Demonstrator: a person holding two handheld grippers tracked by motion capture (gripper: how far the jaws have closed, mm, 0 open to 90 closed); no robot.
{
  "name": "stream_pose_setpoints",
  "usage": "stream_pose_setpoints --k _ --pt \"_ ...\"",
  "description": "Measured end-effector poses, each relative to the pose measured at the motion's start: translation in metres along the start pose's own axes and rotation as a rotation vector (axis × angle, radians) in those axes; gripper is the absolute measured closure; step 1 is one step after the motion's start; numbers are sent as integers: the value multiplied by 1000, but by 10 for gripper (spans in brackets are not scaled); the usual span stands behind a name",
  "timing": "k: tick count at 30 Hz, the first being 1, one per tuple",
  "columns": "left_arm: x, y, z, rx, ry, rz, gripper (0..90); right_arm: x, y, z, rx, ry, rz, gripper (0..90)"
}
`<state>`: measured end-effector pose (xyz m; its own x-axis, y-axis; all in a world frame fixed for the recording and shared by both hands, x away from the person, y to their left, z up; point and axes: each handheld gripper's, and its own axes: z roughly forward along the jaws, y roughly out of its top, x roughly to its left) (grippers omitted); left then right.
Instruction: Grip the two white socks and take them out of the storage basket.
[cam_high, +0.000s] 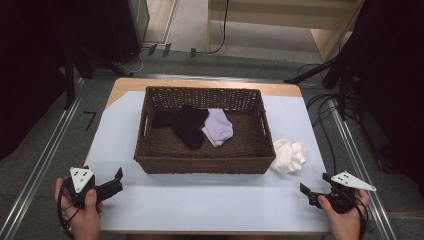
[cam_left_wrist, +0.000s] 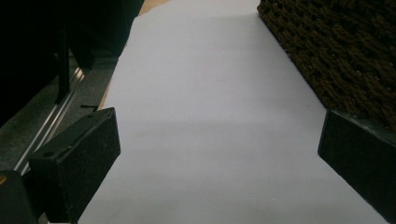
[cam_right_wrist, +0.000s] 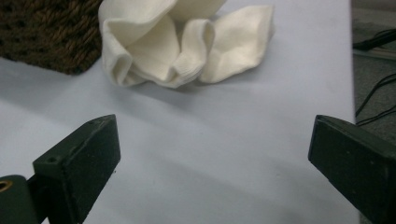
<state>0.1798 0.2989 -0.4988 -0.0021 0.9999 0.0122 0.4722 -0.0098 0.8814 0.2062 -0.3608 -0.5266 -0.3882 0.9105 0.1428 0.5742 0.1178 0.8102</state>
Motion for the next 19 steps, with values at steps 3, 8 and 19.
stream_pose_setpoints --k 3,8,19 --pt "0 0 1 -7 -25 -37 1 -2 -4 -6 -68 -15 36 27" --pt "0 -3 1 -22 -30 -26 1 0 -10 -11 -132 -48 46 114" --pt "-3 -4 3 -17 -32 -5 5 1 -11 -10 -132 -58 34 190"
